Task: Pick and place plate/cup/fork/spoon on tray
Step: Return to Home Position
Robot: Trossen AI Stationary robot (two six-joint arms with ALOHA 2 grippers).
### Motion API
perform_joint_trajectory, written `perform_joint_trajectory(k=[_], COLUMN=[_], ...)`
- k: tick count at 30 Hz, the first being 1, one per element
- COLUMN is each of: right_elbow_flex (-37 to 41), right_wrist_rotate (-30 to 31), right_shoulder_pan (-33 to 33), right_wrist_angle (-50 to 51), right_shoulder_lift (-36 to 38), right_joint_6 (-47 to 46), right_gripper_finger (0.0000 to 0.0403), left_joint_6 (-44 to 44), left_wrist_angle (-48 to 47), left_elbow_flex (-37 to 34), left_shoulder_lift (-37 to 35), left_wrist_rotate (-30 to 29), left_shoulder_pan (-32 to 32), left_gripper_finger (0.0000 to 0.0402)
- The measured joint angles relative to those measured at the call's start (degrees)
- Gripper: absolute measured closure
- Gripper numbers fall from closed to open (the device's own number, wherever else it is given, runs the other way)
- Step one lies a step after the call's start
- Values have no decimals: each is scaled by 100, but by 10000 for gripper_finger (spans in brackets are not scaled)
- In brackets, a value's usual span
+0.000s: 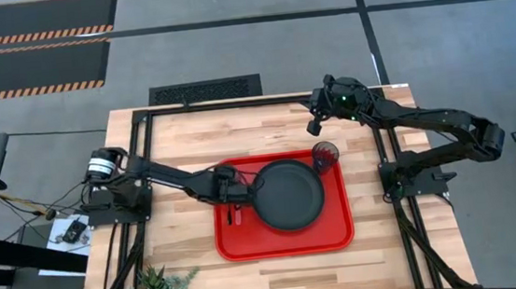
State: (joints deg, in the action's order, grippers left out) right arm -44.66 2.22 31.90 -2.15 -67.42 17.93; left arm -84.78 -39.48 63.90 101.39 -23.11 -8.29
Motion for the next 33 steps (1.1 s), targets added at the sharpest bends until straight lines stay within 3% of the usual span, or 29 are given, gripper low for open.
perform_joint_trajectory(k=[7,11,14,23,29,33], right_elbow_flex=[0,2,4,342,1397,1879], right_wrist_rotate=[-11,-267,-710,-1761,-2031,-2016], right_shoulder_pan=[0,20,78,117,-217,-568], right_wrist_angle=[44,216,422,286,-1140,-1479], right_shoulder_lift=[2,53,184,930,1652,2086], right_joint_6=[11,101,190,82,-463,-737], right_gripper_finger=[398,398,398,400,400,400], left_joint_6=[1484,3090,4287,6671,7600,7870], left_wrist_angle=[-1,859,2198,5381,6680,7078], left_elbow_flex=[0,-137,-673,-2565,-3427,-3870], left_shoulder_lift=[-560,-1113,-1563,-2577,-2968,-3251], left_wrist_rotate=[-270,-474,-141,1060,1889,2281], left_shoulder_pan=[139,337,536,1264,1705,1985], left_gripper_finger=[314,361,394,401,401,401])
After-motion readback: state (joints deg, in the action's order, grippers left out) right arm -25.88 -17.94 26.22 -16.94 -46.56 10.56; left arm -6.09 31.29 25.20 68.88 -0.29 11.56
